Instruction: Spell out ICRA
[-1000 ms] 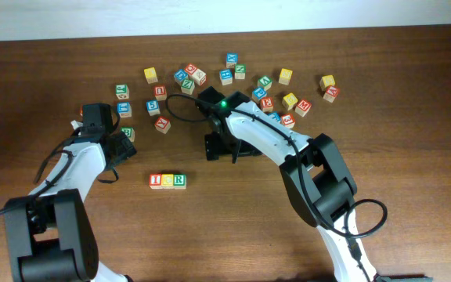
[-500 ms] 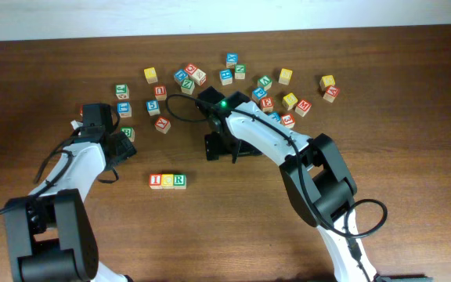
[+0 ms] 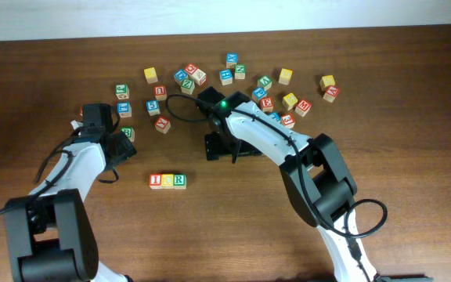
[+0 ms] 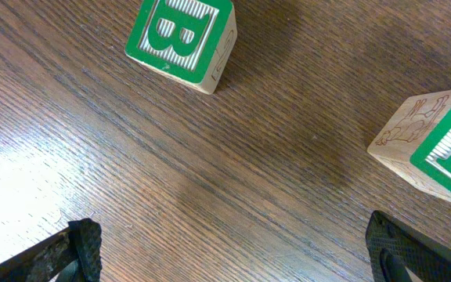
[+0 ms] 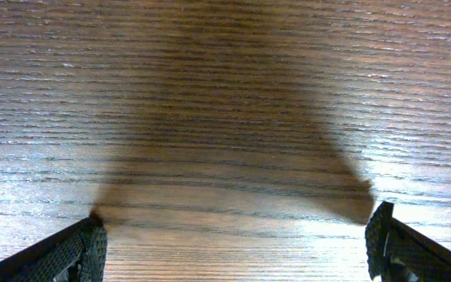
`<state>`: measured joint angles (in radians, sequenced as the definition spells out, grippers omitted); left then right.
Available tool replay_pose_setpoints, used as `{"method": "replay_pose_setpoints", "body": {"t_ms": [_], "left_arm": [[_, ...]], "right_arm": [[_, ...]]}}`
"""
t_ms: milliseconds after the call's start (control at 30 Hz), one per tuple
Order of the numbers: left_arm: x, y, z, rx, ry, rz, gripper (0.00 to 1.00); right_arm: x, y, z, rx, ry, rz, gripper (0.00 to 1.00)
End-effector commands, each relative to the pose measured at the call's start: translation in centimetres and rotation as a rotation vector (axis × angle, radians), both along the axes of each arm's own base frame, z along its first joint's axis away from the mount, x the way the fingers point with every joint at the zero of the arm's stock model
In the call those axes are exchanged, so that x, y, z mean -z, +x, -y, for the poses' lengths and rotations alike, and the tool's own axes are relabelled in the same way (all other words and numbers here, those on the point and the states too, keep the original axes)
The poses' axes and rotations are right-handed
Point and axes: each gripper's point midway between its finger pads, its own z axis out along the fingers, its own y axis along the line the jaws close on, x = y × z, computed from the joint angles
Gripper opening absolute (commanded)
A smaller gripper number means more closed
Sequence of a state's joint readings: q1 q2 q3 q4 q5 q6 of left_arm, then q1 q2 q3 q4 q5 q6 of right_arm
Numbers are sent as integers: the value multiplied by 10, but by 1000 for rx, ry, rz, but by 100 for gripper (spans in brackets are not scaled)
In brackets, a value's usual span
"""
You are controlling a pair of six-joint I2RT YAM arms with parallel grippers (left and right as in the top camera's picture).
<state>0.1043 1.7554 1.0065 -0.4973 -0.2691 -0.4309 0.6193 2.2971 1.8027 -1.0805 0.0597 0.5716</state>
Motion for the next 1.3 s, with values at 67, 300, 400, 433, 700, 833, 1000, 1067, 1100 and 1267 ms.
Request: {"method": "replay_pose_setpoints", "body": {"t_ms": [67,300,400,433,700,833,1000,1067,1100,1267], "left_arm": [[0,2,0,-2,-1,1,99],[0,2,0,-2,-1,1,99],[0,2,0,-2,-1,1,99],[0,2,0,-2,-1,1,99],[0,2,0,-2,-1,1,99],[0,2,0,-2,-1,1,99],[0,2,0,-2,-1,1,99],[0,2,0,-2,-1,1,99],[0,2,0,-2,-1,1,99],[0,2,0,-2,-1,1,99]], "right_arm": [[11,-1,9,7,-39,-7,98],[11,5,5,7,-24,14,98],[11,7,3,7,-15,26,98],[11,8,3,7,-14,27,98],[11,8,2,7,-12,29,98],[11,8,2,7,-13,29,98],[11,8,2,7,-13,29,98],[11,8,2,7,-13,29,99],[11,8,2,7,-13,29,98],[11,8,2,7,-13,29,98]]}}
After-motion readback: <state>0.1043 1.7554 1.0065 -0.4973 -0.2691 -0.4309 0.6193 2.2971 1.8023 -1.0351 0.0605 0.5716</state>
